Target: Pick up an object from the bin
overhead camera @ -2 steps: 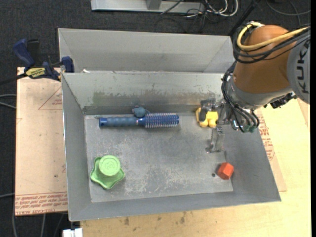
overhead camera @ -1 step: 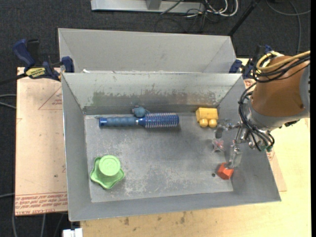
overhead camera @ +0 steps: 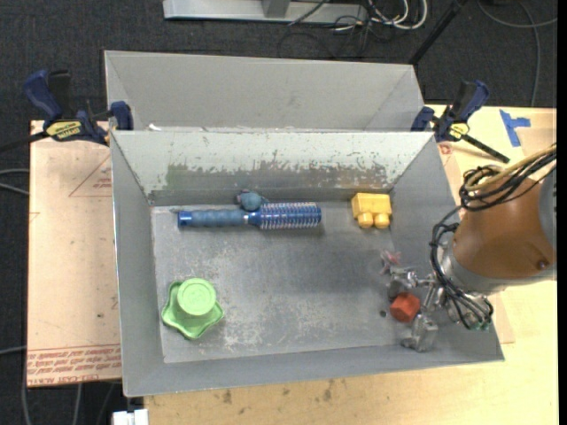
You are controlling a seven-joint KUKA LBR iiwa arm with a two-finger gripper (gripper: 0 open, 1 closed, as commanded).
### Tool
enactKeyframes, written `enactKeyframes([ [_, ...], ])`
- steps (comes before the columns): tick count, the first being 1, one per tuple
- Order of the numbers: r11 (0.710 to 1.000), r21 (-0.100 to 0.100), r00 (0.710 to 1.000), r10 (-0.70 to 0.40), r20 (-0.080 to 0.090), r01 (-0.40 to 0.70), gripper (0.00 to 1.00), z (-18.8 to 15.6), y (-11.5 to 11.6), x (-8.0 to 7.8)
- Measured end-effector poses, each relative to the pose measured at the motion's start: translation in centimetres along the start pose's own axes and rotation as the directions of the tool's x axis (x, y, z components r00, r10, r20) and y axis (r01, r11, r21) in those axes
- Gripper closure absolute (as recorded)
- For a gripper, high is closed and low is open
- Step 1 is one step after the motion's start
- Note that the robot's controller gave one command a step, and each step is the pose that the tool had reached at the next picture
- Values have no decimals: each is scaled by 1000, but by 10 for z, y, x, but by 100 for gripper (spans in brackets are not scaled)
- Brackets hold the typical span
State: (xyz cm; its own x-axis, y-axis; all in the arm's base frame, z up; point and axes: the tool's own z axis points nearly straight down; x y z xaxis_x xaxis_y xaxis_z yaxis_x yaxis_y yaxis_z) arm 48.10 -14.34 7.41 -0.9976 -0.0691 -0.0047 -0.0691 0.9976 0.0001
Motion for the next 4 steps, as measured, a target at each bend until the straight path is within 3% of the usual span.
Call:
enactKeyframes([
  [1, 1000, -1, 1000, -8, -2, 8, 100, -2, 2, -2],
  [2, 1000, 1, 1000, -8, 4, 8, 0, -3, 2, -3],
  [3, 1000, 0, 1000, -9, -2, 9, 100, -2, 2, -2],
  [4, 1000, 1, 1000, -9, 4, 9, 0, -3, 2, -3],
])
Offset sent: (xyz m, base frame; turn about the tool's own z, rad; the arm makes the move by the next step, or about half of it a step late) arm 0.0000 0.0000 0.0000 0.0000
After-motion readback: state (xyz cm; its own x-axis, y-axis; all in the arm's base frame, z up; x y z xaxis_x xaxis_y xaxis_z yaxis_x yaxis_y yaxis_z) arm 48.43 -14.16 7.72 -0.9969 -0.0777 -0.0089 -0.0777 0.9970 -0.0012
